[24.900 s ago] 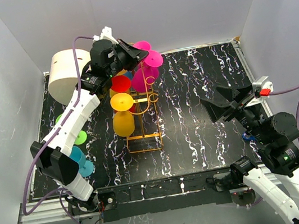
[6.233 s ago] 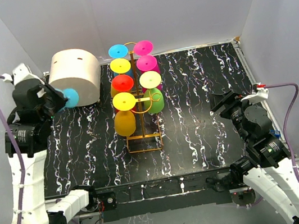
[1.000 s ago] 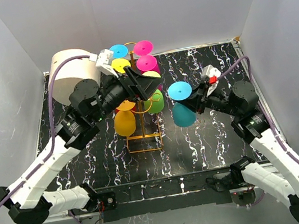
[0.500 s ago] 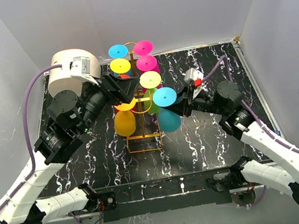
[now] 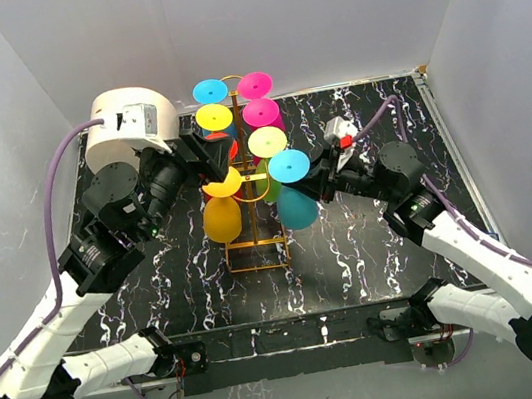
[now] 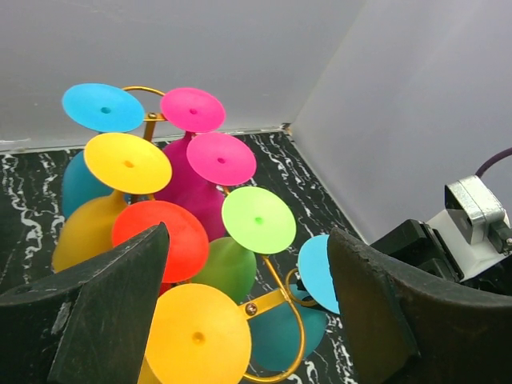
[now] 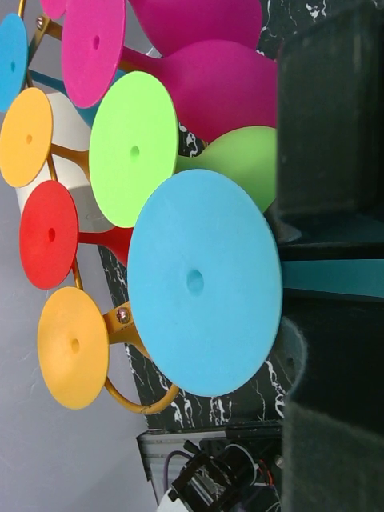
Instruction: Place the wine glass upside down on the wine glass rack
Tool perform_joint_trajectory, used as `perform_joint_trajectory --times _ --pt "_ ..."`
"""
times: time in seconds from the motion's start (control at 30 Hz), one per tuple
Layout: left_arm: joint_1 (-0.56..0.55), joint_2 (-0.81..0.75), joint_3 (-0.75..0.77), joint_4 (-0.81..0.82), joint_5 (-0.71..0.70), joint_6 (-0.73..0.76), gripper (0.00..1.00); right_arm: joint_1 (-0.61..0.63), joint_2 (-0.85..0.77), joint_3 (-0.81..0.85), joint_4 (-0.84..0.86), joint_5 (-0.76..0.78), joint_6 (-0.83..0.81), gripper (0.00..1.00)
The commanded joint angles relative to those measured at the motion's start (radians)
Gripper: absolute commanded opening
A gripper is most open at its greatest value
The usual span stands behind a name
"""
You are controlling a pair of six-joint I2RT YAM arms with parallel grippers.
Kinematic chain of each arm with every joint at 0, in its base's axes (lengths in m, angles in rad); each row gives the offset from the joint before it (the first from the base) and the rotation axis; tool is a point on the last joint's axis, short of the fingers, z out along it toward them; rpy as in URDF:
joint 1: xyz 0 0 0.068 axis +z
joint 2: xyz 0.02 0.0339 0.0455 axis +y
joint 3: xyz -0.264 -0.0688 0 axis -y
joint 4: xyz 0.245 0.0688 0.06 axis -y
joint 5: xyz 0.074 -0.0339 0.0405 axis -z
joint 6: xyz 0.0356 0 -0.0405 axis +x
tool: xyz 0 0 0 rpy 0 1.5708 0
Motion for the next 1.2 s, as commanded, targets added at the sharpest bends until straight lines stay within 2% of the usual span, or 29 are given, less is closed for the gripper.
perform_joint_trajectory --times 0.0,0.57,0.83,0.93,1.03,1.17 --pt "-0.003 -0.032 0.033 -0.011 -0.081 0.053 0.79 0.008 0.023 0.016 0.091 -0.028 0.021 0.0" --pt "-0.004 -0.064 0.016 -0.044 -0.215 0.131 0.81 0.054 0.088 0.008 0.139 -0.076 0.03 0.0" --pt "-0.004 -0.072 0.007 -0.061 -0.268 0.142 0.87 0.06 0.094 0.007 0.135 -0.06 0.018 0.01" --pt "-0.004 -0.063 0.023 -0.084 -0.29 0.144 0.98 0.063 0.108 0.017 0.136 -0.059 0.028 0.2" --pt "-0.004 -0.066 0.032 -0.106 -0.299 0.156 0.99 0.064 0.104 0.015 0.127 -0.044 0.031 0.38" --pt "-0.004 -0.088 0.027 -0.122 -0.268 0.186 0.99 0.065 0.059 0.001 0.083 0.001 0.018 0.53"
